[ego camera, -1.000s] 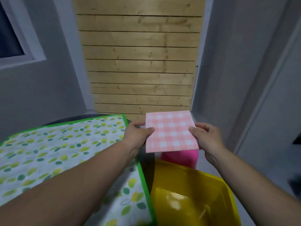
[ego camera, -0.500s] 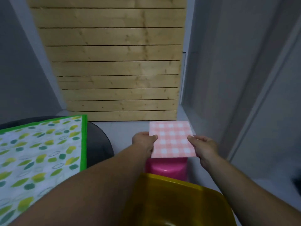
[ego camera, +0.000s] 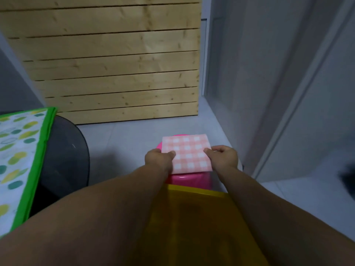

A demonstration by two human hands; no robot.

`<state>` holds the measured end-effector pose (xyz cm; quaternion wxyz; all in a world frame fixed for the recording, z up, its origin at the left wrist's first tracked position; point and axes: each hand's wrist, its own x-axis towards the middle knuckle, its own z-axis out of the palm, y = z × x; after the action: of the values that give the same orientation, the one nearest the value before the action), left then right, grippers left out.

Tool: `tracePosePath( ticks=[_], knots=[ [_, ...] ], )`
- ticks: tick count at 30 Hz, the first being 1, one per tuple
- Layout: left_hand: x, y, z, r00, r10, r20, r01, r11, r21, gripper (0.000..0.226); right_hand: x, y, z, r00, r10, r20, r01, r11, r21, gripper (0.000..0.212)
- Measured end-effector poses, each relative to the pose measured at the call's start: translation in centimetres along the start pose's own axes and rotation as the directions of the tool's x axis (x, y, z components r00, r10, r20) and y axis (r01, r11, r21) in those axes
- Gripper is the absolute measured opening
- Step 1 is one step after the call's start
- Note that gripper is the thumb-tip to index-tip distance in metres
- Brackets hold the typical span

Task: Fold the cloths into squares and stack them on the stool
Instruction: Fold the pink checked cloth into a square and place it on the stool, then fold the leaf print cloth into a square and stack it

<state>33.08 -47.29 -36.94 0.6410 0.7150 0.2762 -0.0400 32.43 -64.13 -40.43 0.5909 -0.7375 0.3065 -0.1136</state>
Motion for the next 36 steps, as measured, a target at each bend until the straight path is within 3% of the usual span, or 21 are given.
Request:
tracePosePath(
  ticks=[6,9,18,22,28,33,36],
  knots=[
    [-0.1,0.5,0.0,0.999,-0.030,0.034,0.026,0.994,0.109,0.060,0.9,-0.6,1.4,1.000,-0.002,0.010,0.002,1.000,-0.020,0.028],
    [0.5,0.0,0.2,0.998,-0.034,0.047,0.026,0.985,0.170,0.068,0.7,-0.3,1.9,1.000,0.000,0.027,0.002,0.996,-0.084,0.028],
    [2.5,-1.0,1.0,0.999,0.041,-0.022,-0.031,0.943,0.331,0.076,0.0,-0.1,1.0,0.998,-0.049,0.046,0.055,0.990,-0.126,0.023],
    [-1.3,1.9,1.2,0.994,0.110,-0.027,-0.095,0.937,0.335,0.066,-1.3,-2.2,0.0,0.987,-0.123,0.105,0.132,0.987,-0.092,0.016],
    [-8.1,8.2,-1.4,0.977,0.170,0.130,-0.185,0.976,0.114,0.061,-6.7,-8.5,-3.3,0.947,-0.269,0.175,0.280,0.959,-0.042,0.018],
    [-16.3,12.5,-11.2,0.935,0.221,0.276,-0.200,0.974,-0.102,0.044,-15.3,-14.4,-5.4,0.895,-0.371,0.247,0.378,0.926,0.017,0.013],
    [-21.6,12.7,-20.1,0.882,0.278,0.381,-0.251,0.960,-0.120,0.033,-22.3,-17.4,-5.8,0.815,-0.448,0.367,0.469,0.882,0.035,0.008]
  ],
)
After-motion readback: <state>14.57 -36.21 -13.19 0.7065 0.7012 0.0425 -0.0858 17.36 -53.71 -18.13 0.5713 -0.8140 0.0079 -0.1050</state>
